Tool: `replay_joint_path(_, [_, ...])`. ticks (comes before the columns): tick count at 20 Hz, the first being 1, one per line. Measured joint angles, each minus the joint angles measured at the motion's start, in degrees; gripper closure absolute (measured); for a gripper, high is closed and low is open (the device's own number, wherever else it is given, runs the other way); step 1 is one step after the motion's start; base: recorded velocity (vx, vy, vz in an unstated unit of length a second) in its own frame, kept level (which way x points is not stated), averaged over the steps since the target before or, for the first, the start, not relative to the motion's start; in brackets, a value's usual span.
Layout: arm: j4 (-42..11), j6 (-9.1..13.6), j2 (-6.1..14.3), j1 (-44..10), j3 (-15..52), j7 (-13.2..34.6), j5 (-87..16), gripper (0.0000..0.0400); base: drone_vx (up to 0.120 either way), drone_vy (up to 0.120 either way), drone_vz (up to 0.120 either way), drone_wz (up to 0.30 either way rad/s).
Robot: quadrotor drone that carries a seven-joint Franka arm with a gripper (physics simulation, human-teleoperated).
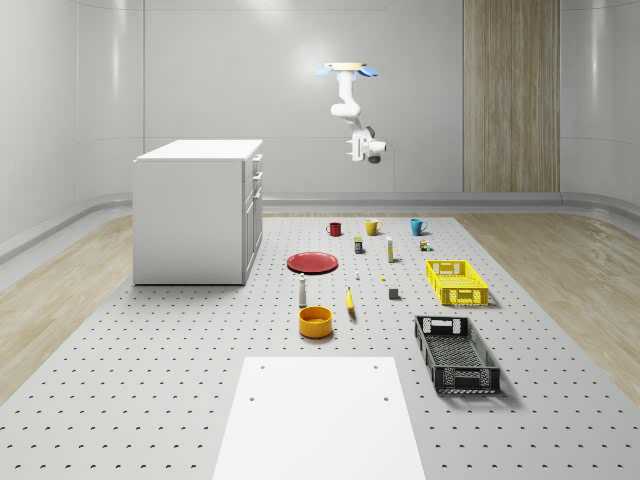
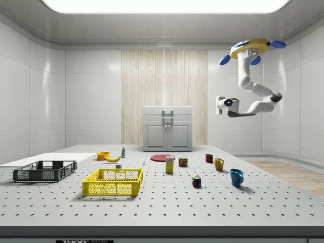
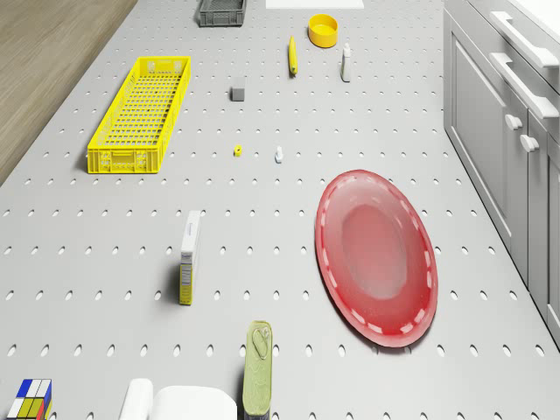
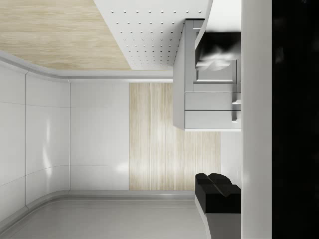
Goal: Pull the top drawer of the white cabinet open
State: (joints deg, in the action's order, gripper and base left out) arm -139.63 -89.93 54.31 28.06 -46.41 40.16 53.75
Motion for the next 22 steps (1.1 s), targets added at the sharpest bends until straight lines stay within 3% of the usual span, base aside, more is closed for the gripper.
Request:
replay_joint_path(12, [-0.4, -2.7, 2.8, 3.0, -1.2, 1.7, -2.1, 0.0095, 0.120, 0.000, 0.000, 0.000])
replay_joint_path(17, [-0.5, -3.7, 3.8, 4.1, -1.6, 2.4, -2.9, 0.0095, 0.120, -0.112, 0.000, 0.000])
replay_joint_path(22, [-0.6, -4.6, 4.8, 5.1, -2.0, 3.0, -3.6, 0.0095, 0.120, 0.000, 0.000, 0.000])
